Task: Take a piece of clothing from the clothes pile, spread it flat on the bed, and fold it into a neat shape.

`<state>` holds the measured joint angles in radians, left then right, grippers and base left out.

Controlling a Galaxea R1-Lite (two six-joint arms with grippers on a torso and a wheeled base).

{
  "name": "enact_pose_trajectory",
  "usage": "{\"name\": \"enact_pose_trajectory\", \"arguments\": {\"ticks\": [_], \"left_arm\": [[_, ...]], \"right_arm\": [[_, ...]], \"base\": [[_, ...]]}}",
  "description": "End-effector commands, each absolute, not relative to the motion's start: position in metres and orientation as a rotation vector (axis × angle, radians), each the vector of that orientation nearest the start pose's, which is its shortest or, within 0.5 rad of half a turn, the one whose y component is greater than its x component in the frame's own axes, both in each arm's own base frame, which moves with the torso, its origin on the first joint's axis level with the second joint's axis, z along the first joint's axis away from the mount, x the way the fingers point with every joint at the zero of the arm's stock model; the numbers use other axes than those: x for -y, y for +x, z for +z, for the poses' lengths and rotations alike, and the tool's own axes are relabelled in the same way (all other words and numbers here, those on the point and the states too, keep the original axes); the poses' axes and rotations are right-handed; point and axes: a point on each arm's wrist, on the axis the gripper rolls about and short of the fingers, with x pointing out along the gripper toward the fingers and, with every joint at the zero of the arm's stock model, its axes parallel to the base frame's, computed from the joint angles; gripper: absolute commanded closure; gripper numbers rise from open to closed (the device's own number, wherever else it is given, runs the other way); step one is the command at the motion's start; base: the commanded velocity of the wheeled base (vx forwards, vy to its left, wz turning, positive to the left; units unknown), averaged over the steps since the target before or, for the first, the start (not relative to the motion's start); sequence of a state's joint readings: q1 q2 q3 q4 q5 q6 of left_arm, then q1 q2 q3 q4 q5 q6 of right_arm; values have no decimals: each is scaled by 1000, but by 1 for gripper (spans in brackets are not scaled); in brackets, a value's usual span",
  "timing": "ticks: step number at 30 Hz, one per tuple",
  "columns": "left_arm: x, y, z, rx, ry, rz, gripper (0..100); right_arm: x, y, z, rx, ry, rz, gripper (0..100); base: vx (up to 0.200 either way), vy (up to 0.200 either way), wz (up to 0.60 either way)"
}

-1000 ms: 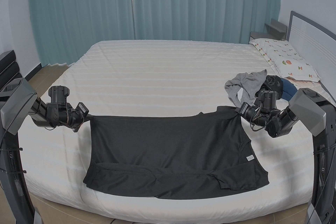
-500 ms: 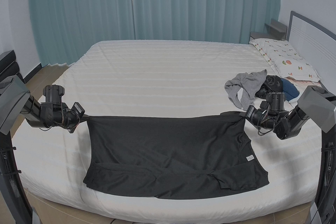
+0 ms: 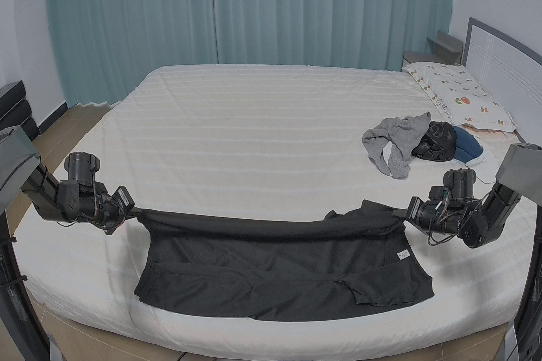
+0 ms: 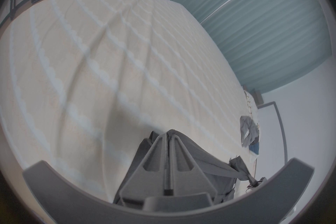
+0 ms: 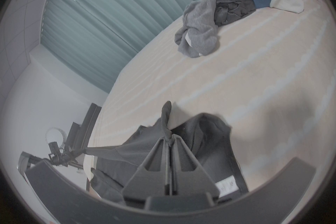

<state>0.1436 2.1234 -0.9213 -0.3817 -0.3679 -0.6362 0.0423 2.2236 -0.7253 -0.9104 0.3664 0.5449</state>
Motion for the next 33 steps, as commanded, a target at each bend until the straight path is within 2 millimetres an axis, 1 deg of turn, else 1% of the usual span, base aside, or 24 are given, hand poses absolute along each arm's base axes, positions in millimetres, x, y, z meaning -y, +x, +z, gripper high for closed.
{"name": "enact_pose_trajectory", "arguments": {"ticks": [1, 2, 3, 4, 7, 10, 14, 15, 17, 18, 24, 25, 29, 31, 33], "left_arm": [[-40, 336, 42, -893, -764, 41, 100], [-40, 336, 42, -893, -764, 41, 100], [-39, 331, 39, -911, -747, 38, 100], [-39, 329, 37, -920, -737, 35, 100], [-38, 322, 30, -955, -717, 33, 100], [-37, 319, 26, -975, -716, 34, 100], [-36, 318, 22, -988, -717, 36, 100], [-36, 318, 21, -991, -717, 37, 0], [-36, 318, 20, -996, -717, 37, 0], [-35, 317, 18, -1004, -718, 38, 0], [-33, 317, 19, -1004, -716, 34, 0], [-33, 317, 20, -1000, -718, 35, 0], [-35, 318, 21, -991, -727, 40, 0], [-36, 318, 22, -988, -733, 43, 0], [-36, 319, 22, -984, -742, 46, 0]], "right_arm": [[-22, 326, 6, -733, 563, 245, 100], [-22, 326, 6, -733, 563, 245, 100], [-22, 319, 2, -751, 550, 253, 100], [-22, 316, 0, -760, 544, 253, 100], [-22, 311, -6, -784, 530, 252, 100], [-22, 307, -13, -815, 528, 249, 100], [-23, 301, -17, -837, 508, 265, 100], [-23, 301, -17, -840, 504, 269, 100], [-24, 301, -20, -846, 504, 269, 100], [-23, 302, -20, -843, 504, 269, 0], [-22, 305, -9, -800, 534, 275, 0], [-22, 307, 2, -761, 552, 278, 0], [-23, 312, 25, -686, 600, 302, 0], [-26, 315, 32, -665, 609, 317, 0], [-29, 318, 33, -663, 608, 325, 0]], "base": [[0, 0, 0], [0, 0, 0], [0, 0, 0], [0, 0, 0], [0, 0, 0], [0, 0, 0], [0, 0, 0], [0, 0, 0], [0, 0, 0], [0, 0, 0], [0, 0, 0], [0, 0, 0], [0, 0, 0], [0, 0, 0], [0, 0, 0]]}}
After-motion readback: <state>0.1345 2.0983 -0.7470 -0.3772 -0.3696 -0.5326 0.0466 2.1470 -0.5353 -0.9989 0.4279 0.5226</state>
